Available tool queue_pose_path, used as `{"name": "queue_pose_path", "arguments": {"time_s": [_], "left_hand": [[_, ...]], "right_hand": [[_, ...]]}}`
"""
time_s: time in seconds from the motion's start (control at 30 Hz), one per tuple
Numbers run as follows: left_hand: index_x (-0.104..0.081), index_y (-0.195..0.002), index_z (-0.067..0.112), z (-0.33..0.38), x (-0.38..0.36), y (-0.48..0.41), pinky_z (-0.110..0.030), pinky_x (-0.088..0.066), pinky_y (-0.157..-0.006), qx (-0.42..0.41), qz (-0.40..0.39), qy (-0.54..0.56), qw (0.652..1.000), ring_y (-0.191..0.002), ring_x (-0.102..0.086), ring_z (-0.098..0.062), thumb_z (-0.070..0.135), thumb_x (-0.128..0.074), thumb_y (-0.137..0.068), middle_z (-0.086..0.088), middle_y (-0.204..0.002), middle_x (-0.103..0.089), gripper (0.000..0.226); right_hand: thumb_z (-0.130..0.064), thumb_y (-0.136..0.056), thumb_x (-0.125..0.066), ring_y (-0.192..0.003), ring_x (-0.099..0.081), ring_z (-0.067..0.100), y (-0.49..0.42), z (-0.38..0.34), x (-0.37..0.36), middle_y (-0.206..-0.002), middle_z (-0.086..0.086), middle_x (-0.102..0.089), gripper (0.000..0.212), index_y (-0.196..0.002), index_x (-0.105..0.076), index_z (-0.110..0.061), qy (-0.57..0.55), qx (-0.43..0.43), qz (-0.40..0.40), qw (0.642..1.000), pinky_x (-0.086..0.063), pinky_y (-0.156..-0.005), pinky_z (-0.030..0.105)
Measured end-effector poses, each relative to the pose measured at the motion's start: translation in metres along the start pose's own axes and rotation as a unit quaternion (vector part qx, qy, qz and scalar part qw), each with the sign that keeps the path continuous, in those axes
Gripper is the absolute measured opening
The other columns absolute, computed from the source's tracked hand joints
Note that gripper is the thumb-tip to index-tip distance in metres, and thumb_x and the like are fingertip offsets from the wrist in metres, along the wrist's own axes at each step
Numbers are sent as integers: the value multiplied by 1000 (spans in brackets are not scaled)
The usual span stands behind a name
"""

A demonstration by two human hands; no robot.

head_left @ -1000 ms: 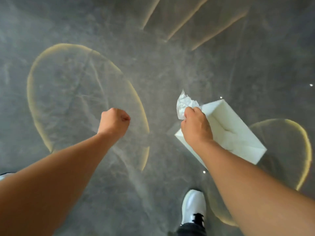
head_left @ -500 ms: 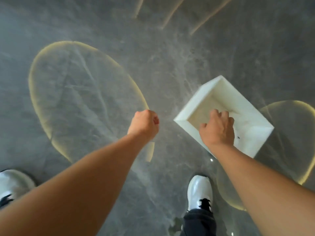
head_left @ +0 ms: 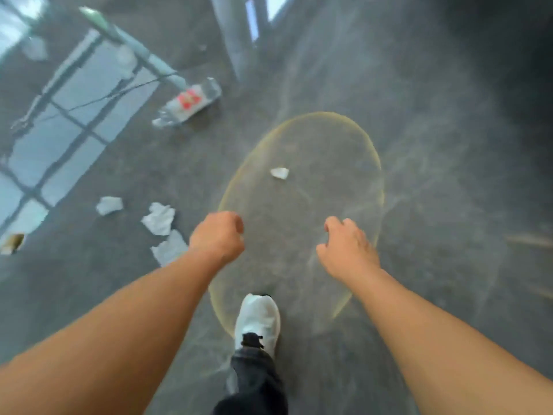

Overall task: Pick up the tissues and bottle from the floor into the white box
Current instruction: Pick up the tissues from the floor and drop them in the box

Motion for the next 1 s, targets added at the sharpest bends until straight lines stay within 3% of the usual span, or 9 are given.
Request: {"name": "queue_pose_path", "arguments": {"time_s": [0.2,0.33,0.4,0.5,0.6,0.7,0.77,0.87,1.0], "left_hand": [[-64,-101,26,-172,65,-32,-37,-52,-82,129,-38,2,991,-101,-61,-30,17,-58,-74,-7,-110,-64,29],[-61,-108,23,-218,65,-37,-36,-49,-73,189,-60,15,980,-98,-60,-30,18,-60,-76,-9,-110,-61,33],[-61,-106,21,-220,51,-45,-34,-46,-69,207,-41,56,976,-92,-59,-30,17,-61,-76,-9,-105,-62,31],[-56,-115,21,-213,21,-67,-36,-44,-72,213,17,108,971,-97,-58,-34,22,-63,-76,-13,-111,-59,39],[-44,-131,26,-210,-15,-100,-39,-44,-79,232,61,145,960,-105,-55,-40,26,-63,-79,-16,-126,-48,56],[-33,-140,34,-219,-51,-134,-45,-43,-94,296,86,177,934,-121,-44,-44,30,-60,-83,-16,-148,-27,64],[-43,-131,30,-222,-71,-154,-42,-40,-93,332,121,187,916,-118,-41,-43,29,-59,-82,-16,-141,-31,52],[-55,-99,12,-222,-85,-167,-32,-38,-77,314,176,175,916,-97,-51,-38,18,-52,-84,-15,-112,-43,17],[-60,-89,9,-197,-76,-167,-30,-36,-73,257,141,173,940,-88,-52,-32,14,-52,-84,-18,-100,-53,11]], "right_hand": [[-26,-86,-54,-114,-51,37,-84,-158,-14,-125,16,-47,34,-117,-46,-13,35,52,-71,995,-46,-94,42],[-22,-85,-55,-113,-50,38,-100,-210,-35,-120,16,-48,31,-113,-47,-13,37,79,-71,994,-46,-92,43],[-22,-86,-55,-113,-49,37,-108,-214,-48,-119,15,-47,29,-113,-47,-14,60,93,-67,992,-45,-90,42],[-23,-86,-55,-112,-47,38,-136,-201,-63,-119,15,-45,30,-115,-48,-16,113,102,-9,988,-44,-84,40],[-27,-82,-60,-110,-42,40,-177,-170,-82,-125,14,-39,41,-121,-45,-26,165,76,82,980,-43,-83,43],[-30,-77,-64,-112,-39,42,-219,-134,-113,-133,16,-34,52,-124,-43,-32,141,43,94,985,-41,-91,50],[-25,-78,-60,-108,-40,40,-239,-112,-131,-124,16,-39,39,-115,-49,-27,113,65,114,985,-42,-89,48],[-11,-82,-52,-98,-43,38,-253,-101,-141,-107,17,-45,14,-95,-55,-11,119,137,148,972,-44,-76,45],[-2,-82,-52,-87,-51,38,-256,-98,-119,-100,20,-50,9,-86,-60,-3,83,163,72,981,-44,-72,40]]}}
Point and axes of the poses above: each hand's wrist, its own y-axis away from the middle knuckle, its own x-axis out of the back of the hand, z = x × y, the point moved 2 cm from there along -y, towards the middle knuckle
